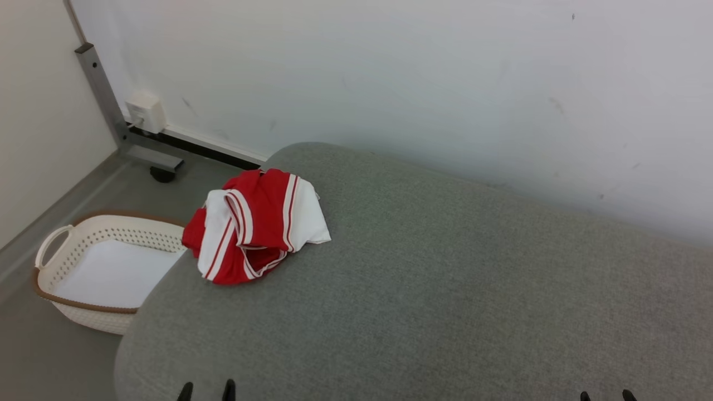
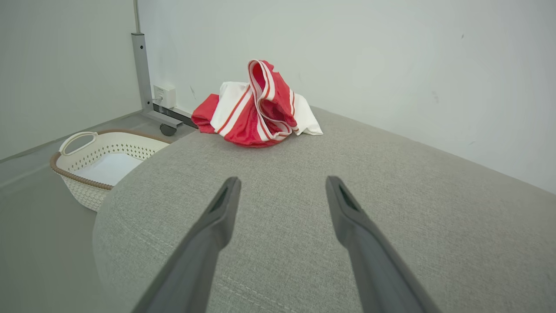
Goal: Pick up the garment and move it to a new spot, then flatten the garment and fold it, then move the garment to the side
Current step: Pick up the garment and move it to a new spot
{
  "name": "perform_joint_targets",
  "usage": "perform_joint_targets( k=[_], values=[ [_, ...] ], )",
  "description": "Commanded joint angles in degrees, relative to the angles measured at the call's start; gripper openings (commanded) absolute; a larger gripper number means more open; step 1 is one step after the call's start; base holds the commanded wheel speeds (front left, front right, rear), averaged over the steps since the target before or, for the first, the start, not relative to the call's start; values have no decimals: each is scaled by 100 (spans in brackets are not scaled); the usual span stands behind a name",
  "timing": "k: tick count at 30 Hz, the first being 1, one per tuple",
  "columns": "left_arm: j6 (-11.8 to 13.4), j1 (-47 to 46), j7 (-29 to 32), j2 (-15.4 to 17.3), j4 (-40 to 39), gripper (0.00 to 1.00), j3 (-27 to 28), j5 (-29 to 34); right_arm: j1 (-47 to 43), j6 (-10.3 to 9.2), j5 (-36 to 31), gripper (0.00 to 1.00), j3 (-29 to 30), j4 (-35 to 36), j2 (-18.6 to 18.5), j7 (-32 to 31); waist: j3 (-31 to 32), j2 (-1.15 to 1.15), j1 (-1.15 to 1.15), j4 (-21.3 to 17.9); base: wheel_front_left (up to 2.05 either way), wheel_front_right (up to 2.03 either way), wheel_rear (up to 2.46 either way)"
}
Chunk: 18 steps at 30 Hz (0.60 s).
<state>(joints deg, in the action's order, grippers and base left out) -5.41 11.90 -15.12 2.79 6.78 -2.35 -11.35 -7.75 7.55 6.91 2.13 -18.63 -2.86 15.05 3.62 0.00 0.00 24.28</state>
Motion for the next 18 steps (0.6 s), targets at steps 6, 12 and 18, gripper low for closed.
perform_joint_targets(
  k=[6,12,18],
  values=[
    [-14,-601,-3,36,155,100,253,-47,140,-15,-311,100,251,126,-12,14,-428,0,0,-211,0,0,0],
    [51,-2005,81,194,766,100,535,-254,434,-15,-692,100,502,356,-150,13,-1236,0,0,-284,0,0,0],
    [297,-3729,589,377,1363,100,704,-357,880,-15,-820,100,621,691,-579,-31,-2196,0,0,-356,0,0,0]
  ],
)
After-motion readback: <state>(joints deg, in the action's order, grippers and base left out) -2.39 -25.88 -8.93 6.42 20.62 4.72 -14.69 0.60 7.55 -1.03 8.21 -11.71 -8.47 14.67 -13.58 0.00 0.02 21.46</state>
